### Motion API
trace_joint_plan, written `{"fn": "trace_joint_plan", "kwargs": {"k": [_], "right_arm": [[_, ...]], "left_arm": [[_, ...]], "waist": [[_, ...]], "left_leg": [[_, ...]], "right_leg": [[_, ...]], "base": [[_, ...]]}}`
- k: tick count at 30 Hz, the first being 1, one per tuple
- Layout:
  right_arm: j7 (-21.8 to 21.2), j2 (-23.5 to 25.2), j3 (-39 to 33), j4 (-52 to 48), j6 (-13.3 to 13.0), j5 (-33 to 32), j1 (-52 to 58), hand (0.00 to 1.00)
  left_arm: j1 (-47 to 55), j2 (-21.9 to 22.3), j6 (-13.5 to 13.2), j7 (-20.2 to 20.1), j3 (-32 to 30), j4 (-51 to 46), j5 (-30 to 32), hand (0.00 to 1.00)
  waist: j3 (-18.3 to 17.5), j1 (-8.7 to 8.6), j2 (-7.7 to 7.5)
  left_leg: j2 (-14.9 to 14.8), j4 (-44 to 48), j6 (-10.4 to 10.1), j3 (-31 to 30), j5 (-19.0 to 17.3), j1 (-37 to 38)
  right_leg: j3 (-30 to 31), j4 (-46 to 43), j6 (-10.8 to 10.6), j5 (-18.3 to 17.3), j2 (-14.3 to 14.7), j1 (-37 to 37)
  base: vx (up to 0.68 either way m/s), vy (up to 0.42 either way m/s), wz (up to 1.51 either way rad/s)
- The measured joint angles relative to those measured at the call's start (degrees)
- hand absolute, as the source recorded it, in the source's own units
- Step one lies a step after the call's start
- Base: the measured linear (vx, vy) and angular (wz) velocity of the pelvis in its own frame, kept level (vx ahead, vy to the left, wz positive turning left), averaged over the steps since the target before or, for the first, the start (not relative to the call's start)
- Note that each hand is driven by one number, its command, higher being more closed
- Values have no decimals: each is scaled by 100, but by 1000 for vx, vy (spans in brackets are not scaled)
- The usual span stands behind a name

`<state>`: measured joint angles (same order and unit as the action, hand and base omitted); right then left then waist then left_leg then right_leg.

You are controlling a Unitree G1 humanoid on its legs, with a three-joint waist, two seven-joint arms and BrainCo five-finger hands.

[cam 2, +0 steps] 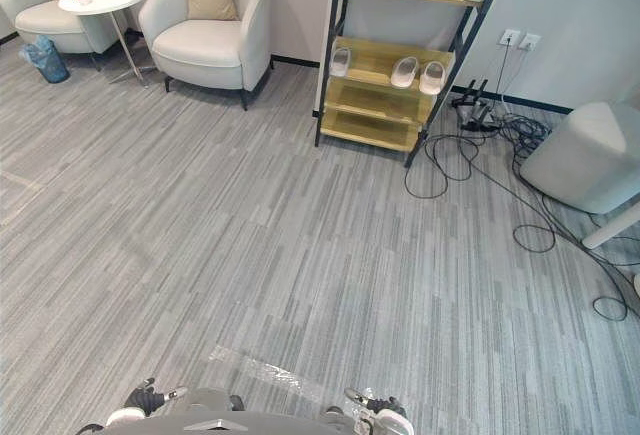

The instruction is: Pick up cushions and gather them together orderly.

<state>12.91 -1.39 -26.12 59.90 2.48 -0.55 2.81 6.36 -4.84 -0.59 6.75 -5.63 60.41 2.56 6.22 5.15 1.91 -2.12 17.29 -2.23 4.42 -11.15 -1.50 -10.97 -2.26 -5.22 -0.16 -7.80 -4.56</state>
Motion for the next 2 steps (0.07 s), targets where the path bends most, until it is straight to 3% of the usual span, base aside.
{"fn": "trace_joint_plan", "kwargs": {"k": [2], "right_arm": [[0,-3,-11,-4,-5,2,6,0]], "left_arm": [[-5,11,0,-2,2,46,2,0]], "waist": [[-36,-5,-2]], "left_leg": [[51,-137,15,35,9,142]], "right_leg": [[92,66,-6,11,-8,-66]], "base": [[34,27,-17]]}}
